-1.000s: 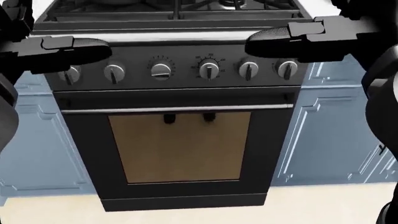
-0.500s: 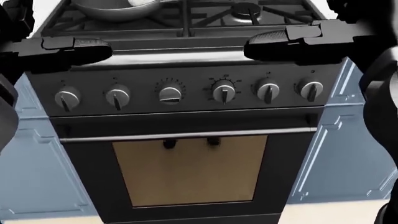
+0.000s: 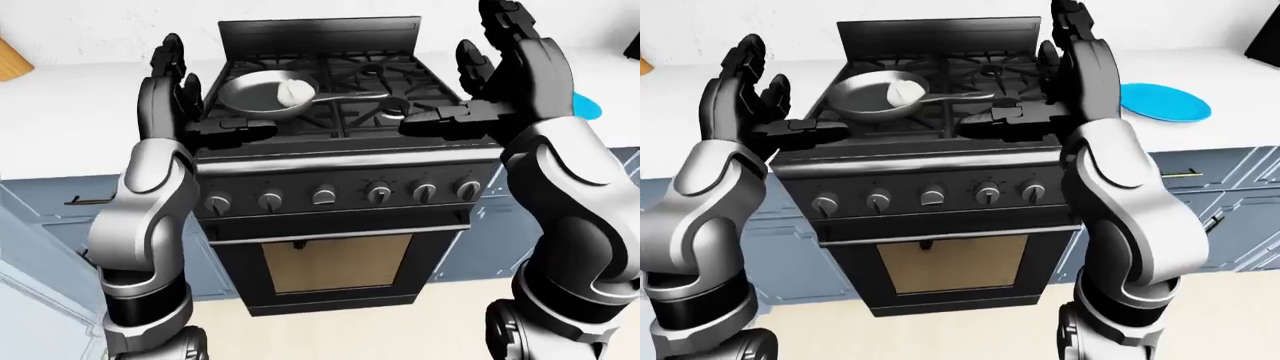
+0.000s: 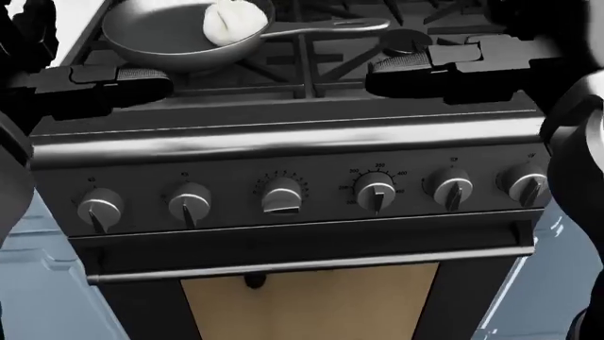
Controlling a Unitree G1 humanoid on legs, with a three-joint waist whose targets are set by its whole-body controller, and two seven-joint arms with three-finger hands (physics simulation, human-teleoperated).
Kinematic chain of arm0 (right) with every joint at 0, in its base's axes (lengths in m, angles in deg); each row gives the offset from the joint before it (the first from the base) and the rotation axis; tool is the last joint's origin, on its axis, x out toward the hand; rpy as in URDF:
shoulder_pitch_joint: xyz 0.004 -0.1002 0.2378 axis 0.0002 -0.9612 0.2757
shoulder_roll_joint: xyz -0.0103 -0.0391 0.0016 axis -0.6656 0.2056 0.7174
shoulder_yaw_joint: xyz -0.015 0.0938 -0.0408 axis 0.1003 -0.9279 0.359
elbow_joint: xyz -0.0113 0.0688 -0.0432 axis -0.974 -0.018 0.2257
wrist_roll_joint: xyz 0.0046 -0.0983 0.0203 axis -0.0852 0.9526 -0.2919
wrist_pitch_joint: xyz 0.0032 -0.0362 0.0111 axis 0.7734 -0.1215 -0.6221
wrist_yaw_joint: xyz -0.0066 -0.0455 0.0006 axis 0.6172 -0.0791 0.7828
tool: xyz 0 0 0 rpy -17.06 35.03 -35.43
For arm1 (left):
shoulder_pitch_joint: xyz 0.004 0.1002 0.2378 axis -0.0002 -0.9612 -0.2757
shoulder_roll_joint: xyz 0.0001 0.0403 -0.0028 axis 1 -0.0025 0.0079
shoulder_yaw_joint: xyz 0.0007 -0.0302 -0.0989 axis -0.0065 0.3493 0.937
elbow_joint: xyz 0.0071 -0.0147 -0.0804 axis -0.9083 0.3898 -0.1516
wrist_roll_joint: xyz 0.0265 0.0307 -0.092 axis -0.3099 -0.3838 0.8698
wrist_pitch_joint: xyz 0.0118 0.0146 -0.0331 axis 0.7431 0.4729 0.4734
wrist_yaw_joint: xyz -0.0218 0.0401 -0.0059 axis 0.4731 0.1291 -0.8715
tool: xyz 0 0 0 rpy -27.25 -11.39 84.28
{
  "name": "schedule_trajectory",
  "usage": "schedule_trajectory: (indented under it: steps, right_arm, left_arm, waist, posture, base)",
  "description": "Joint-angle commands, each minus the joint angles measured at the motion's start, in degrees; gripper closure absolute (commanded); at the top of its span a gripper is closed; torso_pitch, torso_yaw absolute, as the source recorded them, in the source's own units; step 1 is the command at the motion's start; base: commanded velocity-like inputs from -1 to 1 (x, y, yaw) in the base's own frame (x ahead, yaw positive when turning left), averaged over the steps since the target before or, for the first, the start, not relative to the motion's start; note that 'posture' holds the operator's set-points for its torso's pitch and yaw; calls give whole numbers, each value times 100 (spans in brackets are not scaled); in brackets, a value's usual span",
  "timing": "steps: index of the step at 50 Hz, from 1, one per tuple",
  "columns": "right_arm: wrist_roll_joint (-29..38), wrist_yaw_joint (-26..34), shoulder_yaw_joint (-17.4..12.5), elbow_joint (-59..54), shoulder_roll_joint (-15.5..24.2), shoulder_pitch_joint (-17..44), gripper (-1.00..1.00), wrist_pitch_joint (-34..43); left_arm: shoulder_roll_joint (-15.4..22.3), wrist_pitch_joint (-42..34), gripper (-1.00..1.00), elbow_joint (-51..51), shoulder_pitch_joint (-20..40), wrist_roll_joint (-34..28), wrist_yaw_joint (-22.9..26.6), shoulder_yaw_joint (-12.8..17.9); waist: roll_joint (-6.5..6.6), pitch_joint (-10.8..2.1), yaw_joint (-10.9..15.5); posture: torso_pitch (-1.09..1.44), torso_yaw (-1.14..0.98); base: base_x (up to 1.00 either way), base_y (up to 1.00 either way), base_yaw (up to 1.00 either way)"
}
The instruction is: Pick the dumpling from the pan and place it on the plate.
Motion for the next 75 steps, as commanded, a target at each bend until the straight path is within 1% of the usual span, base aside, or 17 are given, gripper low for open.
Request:
schedule_trajectory:
  steps: [1,7,16,18,20,21,22,32,34,35,48,49,53,56,63,65,75]
  right_arm:
    - [59,-38,-103,148,71,186,-100,-197]
    - [38,-50,-113,187,68,208,-100,-149]
    - [3,-72,-116,166,72,262,-100,-137]
    - [3,-65,-118,161,74,227,-100,-173]
    - [-6,-65,-117,162,72,227,-100,-189]
    - [-5,-59,-113,153,72,215,-100,-212]
    - [-1,-56,-108,130,75,213,-100,-233]
    - [-10,-74,-88,154,73,235,-100,-221]
    - [6,-73,-66,149,75,235,-100,-225]
    - [3,-66,-76,155,74,234,-100,-222]
    - [-7,-64,-110,191,96,242,-100,-225]
    - [-3,-61,-108,182,97,233,-100,-238]
    - [-9,-65,-109,187,100,249,-100,-218]
    - [-18,-73,-116,189,102,270,-100,-195]
    - [-22,-72,-114,178,101,271,-100,-206]
    - [-30,-76,-114,194,100,271,-100,-194]
    - [-39,-78,-101,199,94,266,-100,-197]
  left_arm:
    - [33,185,-100,-250,214,20,25,-1]
    - [42,170,-100,-268,211,28,32,18]
    - [52,134,-100,-267,260,41,18,16]
    - [48,115,-100,-292,258,44,7,13]
    - [47,149,-100,-268,252,29,14,2]
    - [46,168,-100,-247,246,23,20,1]
    - [40,181,-100,-234,239,16,20,-3]
    - [32,143,-100,-246,261,-7,37,-4]
    - [30,171,-100,-237,248,-10,44,-4]
    - [28,193,-100,-231,234,-15,48,-5]
    - [5,144,-100,-298,228,-19,21,-18]
    - [10,139,-100,-287,243,-16,21,-8]
    - [11,181,-100,-247,239,-23,34,-11]
    - [16,145,-100,-277,244,-14,26,-5]
    - [28,81,-100,-291,288,6,7,0]
    - [31,96,-100,-290,275,6,13,1]
    - [29,167,-100,-238,243,0,25,-10]
  waist:
    - [7,-111,-13]
    - [-525,-173,69]
    - [-220,-84,-60]
    - [-35,-86,-91]
    - [348,-221,-106]
    - [147,-176,-65]
    - [275,-149,-91]
    - [-223,-50,46]
    - [-512,-123,83]
    - [-255,-56,87]
    - [-203,-92,14]
    - [-164,-201,11]
    - [-136,-61,-25]
    - [-96,-155,-28]
    - [-162,-35,-10]
    - [-123,-152,-10]
    - [-98,-36,-37]
  posture:
    - [0,0]
    - [0,0]
    - [0,0]
    - [0,0]
    - [0,0]
    - [0,0]
    - [0,0]
    - [0,0]
    - [0,0]
    - [0,0]
    - [0,0]
    - [0,0]
    - [0,0]
    - [0,0]
    - [0,0]
    - [0,0]
    - [0,0]
  base:
    - [26,14,0]
    - [26,15,0]
    - [20,9,0]
    - [19,9,0]
    - [19,9,0]
    - [19,8,0]
    - [19,9,0]
    - [15,6,0]
    - [0,0,0]
    - [0,0,0]
    - [1,0,0]
    - [5,0,0]
    - [5,0,0]
    - [5,0,0]
    - [5,0,0]
    - [5,0,0]
    - [8,0,0]
